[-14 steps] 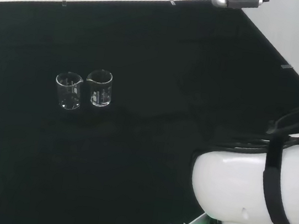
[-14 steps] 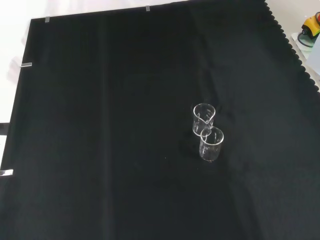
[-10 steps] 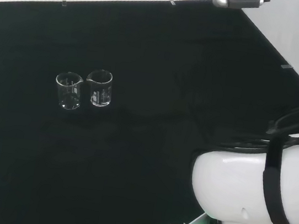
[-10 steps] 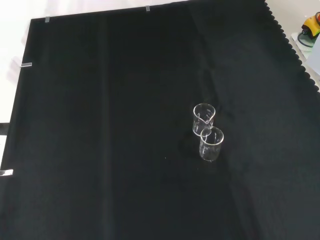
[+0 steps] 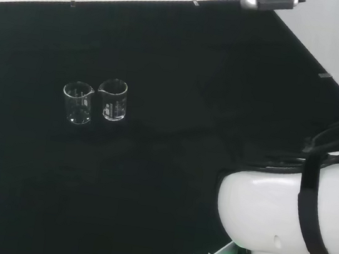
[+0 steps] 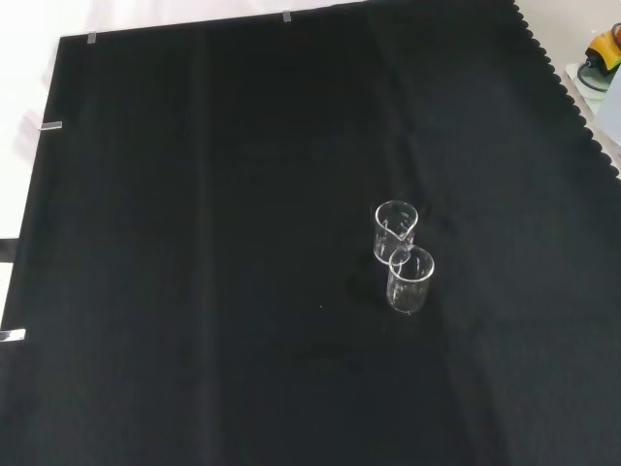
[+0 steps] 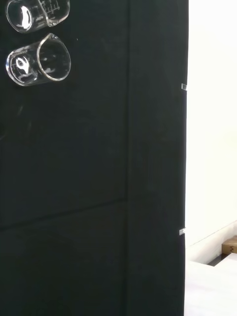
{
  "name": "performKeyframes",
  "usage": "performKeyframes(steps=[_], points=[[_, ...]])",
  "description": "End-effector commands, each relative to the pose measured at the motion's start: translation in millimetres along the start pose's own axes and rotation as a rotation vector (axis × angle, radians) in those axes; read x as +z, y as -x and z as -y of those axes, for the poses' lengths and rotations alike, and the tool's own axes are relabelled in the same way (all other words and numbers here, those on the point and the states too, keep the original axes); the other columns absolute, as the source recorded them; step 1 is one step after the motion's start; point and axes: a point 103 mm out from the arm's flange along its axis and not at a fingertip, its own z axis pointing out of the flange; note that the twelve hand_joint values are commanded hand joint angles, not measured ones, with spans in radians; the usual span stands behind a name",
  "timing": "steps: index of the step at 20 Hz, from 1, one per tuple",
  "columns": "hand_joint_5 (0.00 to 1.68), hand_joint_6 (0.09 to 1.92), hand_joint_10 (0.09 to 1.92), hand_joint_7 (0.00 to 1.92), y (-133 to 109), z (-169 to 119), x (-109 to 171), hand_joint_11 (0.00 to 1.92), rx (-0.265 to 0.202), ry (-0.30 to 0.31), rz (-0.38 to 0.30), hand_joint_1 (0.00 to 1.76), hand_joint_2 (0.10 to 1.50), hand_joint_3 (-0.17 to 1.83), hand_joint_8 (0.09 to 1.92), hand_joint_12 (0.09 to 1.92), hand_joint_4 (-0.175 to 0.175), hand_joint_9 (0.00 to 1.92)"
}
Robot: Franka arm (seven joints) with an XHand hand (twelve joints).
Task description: Pick up the beaker on the right.
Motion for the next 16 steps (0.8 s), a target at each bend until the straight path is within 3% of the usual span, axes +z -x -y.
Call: performKeyframes(steps=[1,6,7,9,16], points=[[0.11,0.09,0.56,0.03,9,-6,8,0.00,0.008,-0.007,-0.021,0.00,1.09,0.78,0.45,0.67,-0.014,0.04],[0.12,0.09,0.56,0.03,16,-10,14,0.00,0.011,-0.015,-0.038,0.00,1.08,0.77,0.45,0.67,-0.014,0.04],[0.12,0.09,0.56,0.03,44,-10,19,0.00,0.085,-0.017,-0.216,0.00,1.08,0.77,0.45,0.67,-0.014,0.04],[0.12,0.09,0.56,0.04,50,-14,22,0.00,0.033,-0.031,-0.139,0.00,1.07,0.77,0.45,0.67,-0.014,0.04],[0.12,0.09,0.56,0.04,77,-25,45,0.00,0.025,-0.038,-0.117,0.00,1.06,0.77,0.45,0.67,-0.015,0.05]])
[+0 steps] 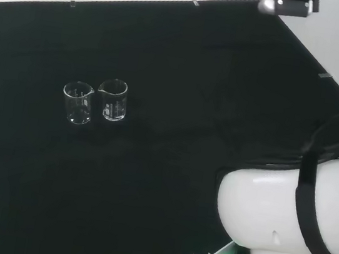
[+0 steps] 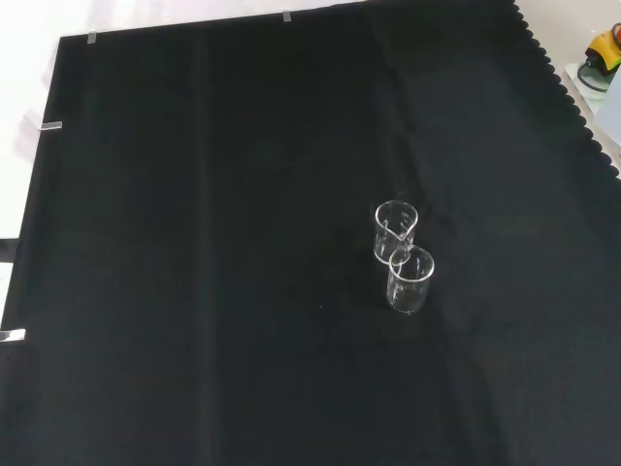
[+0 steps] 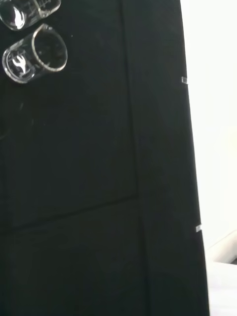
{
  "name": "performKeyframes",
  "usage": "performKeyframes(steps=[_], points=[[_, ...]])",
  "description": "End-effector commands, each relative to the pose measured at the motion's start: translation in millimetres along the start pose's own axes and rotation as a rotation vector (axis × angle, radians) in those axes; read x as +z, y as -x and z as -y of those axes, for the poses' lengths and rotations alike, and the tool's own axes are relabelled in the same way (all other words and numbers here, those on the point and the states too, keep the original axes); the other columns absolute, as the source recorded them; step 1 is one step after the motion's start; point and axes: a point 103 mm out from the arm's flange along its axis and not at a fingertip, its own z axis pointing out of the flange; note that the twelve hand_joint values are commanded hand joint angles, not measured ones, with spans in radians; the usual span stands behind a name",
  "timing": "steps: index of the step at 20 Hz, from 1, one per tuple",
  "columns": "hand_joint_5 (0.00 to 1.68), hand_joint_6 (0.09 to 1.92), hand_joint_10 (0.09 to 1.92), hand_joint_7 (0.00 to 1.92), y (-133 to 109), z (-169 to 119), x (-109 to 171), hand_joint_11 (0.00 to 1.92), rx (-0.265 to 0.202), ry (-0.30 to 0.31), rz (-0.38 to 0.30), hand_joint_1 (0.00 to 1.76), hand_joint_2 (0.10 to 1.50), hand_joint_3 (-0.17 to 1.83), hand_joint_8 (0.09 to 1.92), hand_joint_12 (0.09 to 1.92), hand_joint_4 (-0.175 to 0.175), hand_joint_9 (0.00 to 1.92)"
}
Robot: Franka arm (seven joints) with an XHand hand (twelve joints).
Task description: Pick up the beaker on the right.
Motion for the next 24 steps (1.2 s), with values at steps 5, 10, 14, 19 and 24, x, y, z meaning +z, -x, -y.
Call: performKeyframes(steps=[5,10,14,19,24], points=[[0.13,0.09,0.56,0.05,14,-20,32,0.00,-0.017,-0.011,-0.001,0.03,1.03,0.76,0.44,0.67,-0.015,0.06],[0.14,0.09,0.56,0.06,-26,-35,49,0.00,-0.042,-0.035,-0.019,0.08,1.01,0.77,0.44,0.69,-0.017,0.07],[0.15,0.09,0.56,0.06,-24,-54,66,0.00,-0.068,-0.035,-0.064,0.09,1.00,0.77,0.44,0.70,-0.017,0.07],[0.15,0.09,0.56,0.06,14,-80,88,0.00,-0.108,-0.049,-0.091,0.10,1.00,0.78,0.44,0.70,-0.018,0.07],[0.15,0.09,0.56,0.07,51,-97,99,0.00,-0.130,-0.069,-0.081,0.10,1.00,0.78,0.44,0.70,-0.018,0.07]])
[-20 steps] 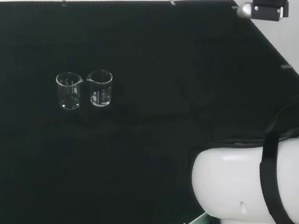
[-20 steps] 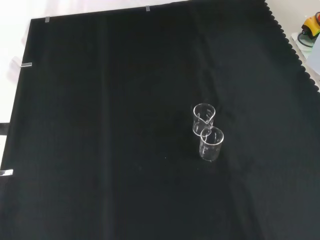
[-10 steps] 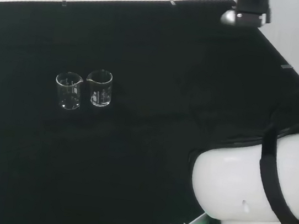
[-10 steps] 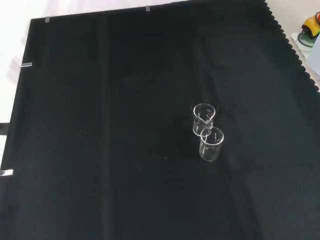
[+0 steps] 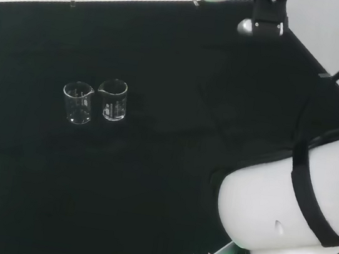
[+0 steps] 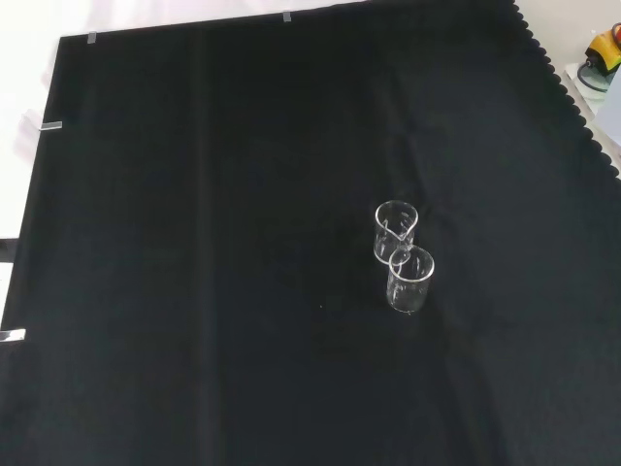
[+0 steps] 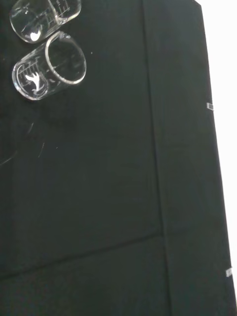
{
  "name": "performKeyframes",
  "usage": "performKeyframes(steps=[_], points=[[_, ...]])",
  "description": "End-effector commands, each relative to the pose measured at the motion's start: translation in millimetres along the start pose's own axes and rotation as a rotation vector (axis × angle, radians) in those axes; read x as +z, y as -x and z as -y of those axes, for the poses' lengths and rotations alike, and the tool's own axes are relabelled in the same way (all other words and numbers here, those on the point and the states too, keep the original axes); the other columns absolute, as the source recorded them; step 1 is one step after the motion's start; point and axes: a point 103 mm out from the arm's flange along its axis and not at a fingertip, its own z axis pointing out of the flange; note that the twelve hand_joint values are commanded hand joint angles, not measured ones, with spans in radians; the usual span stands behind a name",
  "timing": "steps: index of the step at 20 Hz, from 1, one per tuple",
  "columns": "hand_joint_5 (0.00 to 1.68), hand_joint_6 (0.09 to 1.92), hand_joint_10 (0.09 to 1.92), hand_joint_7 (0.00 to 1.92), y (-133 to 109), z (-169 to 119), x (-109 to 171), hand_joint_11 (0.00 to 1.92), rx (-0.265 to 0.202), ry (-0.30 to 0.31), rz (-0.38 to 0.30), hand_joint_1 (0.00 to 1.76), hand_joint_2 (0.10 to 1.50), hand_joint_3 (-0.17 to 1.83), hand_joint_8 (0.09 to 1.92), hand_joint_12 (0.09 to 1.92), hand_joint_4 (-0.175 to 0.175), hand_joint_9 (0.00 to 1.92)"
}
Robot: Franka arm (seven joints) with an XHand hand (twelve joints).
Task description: Pick up the beaker on the right.
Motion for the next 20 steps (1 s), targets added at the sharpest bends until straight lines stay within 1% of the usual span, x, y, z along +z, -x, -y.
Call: performKeyframes(steps=[1,2,6,9,11,13,14,15,16,18,20], points=[[0.15,0.09,0.56,0.07,56,-31,22,0.00,-0.033,-0.017,-0.024,0.10,1.00,0.78,0.44,0.70,-0.018,0.07],[0.15,0.09,0.56,0.07,52,-34,26,0.00,-0.038,-0.024,-0.025,0.10,0.99,0.78,0.44,0.70,-0.018,0.07],[0.15,0.09,0.56,0.07,65,-42,34,0.00,-0.037,-0.029,-0.047,0.11,0.99,0.78,0.44,0.71,-0.019,0.07],[0.15,0.09,0.56,0.07,68,-48,45,0.00,-0.033,-0.041,-0.064,0.11,0.99,0.78,0.44,0.71,-0.019,0.07],[0.15,0.09,0.56,0.07,74,-51,52,0.00,-0.031,-0.047,-0.072,0.11,0.99,0.78,0.44,0.71,-0.019,0.08],[0.15,0.09,0.56,0.07,89,-53,55,0.00,-0.028,-0.052,-0.087,0.11,0.99,0.78,0.44,0.71,-0.019,0.08],[0.15,0.09,0.56,0.07,67,-59,58,0.00,0.014,-0.074,-0.043,0.11,0.99,0.78,0.44,0.71,-0.019,0.08],[0.15,0.09,0.56,0.07,75,-61,57,0.00,0.012,-0.074,-0.049,0.11,0.99,0.78,0.44,0.71,-0.019,0.08],[0.15,0.09,0.56,0.07,65,-63,68,0.00,0.005,-0.050,-0.142,0.12,0.99,0.78,0.44,0.72,-0.019,0.08],[0.15,0.09,0.56,0.07,58,-68,79,0.00,-0.026,-0.057,-0.137,0.12,0.98,0.78,0.44,0.73,-0.019,0.08],[0.15,0.09,0.57,0.07,51,-73,87,0.00,-0.042,-0.061,-0.145,0.14,0.97,0.79,0.45,0.75,-0.019,0.09]])
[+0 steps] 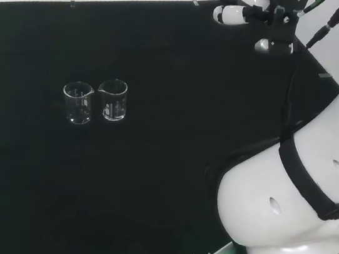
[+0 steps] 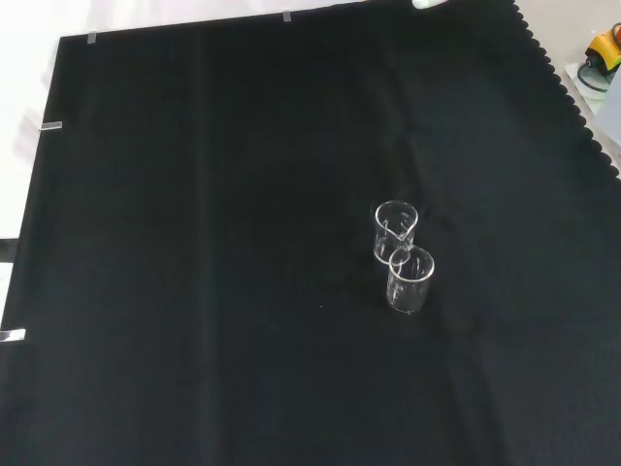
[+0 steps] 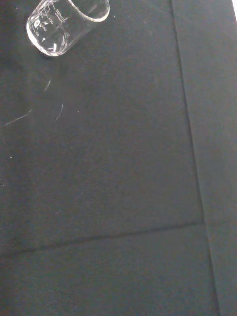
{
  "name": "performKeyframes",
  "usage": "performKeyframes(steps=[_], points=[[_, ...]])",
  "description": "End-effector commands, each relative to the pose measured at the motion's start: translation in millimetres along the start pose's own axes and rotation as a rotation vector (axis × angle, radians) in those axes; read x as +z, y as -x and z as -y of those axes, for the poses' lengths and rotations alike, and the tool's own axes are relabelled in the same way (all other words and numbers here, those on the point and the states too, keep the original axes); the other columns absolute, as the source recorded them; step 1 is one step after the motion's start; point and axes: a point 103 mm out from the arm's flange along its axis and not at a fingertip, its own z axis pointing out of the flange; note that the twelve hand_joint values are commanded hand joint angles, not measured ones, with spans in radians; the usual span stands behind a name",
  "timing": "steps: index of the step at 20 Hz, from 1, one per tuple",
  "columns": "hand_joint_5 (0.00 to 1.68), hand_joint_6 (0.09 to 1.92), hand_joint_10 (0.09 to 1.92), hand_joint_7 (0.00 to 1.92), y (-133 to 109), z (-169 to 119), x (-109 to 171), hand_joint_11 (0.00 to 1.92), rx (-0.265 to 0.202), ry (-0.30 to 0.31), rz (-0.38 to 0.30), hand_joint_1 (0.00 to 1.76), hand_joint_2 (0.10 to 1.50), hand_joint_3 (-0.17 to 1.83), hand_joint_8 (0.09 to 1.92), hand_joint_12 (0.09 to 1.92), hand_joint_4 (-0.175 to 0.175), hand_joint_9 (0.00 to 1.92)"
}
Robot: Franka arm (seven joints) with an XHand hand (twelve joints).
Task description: Pick up the beaker on the right.
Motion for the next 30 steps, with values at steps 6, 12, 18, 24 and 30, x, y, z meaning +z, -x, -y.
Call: performKeyframes(steps=[6,12,18,24,30], points=[[0.15,0.09,0.58,0.08,-21,-36,48,0.00,-0.060,-0.012,-0.076,0.25,0.88,0.80,0.46,0.82,-0.017,0.12],[0.15,0.09,0.59,0.08,-22,-45,62,0.00,-0.087,-0.024,-0.116,0.39,0.75,0.84,0.47,0.86,-0.015,0.14],[0.14,0.09,0.61,0.09,-27,-56,81,0.00,-0.128,-0.046,-0.161,0.53,0.59,0.90,0.49,0.96,-0.011,0.17],[0.12,0.09,0.63,0.09,-34,-64,104,0.00,-0.154,-0.099,-0.190,0.67,0.45,0.97,0.51,1.03,-0.014,0.19],[0.12,0.09,0.63,0.09,-34,-67,111,0.00,-0.183,-0.091,-0.211,0.72,0.40,1.00,0.52,1.03,-0.016,0.18]])
